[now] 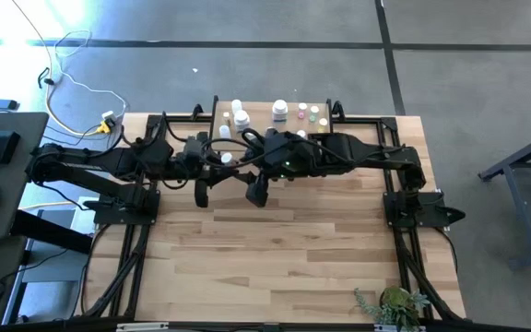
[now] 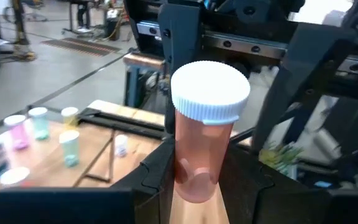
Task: Pick and place medicine bottles onto shelf by color
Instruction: Put the orange pill bottle on the shelf
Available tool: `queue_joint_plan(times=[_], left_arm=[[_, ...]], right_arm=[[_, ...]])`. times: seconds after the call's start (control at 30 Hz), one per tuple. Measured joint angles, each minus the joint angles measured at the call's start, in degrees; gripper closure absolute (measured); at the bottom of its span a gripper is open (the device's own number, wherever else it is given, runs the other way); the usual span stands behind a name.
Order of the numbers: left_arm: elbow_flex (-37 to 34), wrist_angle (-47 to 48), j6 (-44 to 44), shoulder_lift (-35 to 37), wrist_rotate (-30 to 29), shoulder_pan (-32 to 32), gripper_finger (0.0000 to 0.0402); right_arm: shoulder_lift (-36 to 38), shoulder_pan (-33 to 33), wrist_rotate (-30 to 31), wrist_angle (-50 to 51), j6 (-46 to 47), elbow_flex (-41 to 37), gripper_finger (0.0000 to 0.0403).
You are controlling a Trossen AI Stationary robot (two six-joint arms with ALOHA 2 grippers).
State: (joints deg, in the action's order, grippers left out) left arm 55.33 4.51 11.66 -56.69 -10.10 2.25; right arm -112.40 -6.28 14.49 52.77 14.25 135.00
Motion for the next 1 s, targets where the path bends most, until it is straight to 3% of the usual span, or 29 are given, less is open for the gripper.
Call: queue_joint_plan(times=[0.4,1.0], left_arm=[[0.0,11.1,-2.9,0.0,-8.7,0.0,0.0308],[0.0,17.2,-1.8,-8.0,-13.7,0.0,0.0308]], right_arm=[[0.0,4.4,-2.1,12.6,-8.7,0.0,0.0194],[0.0,13.9,-24.7,12.2,-26.8,0.0,0.0194]])
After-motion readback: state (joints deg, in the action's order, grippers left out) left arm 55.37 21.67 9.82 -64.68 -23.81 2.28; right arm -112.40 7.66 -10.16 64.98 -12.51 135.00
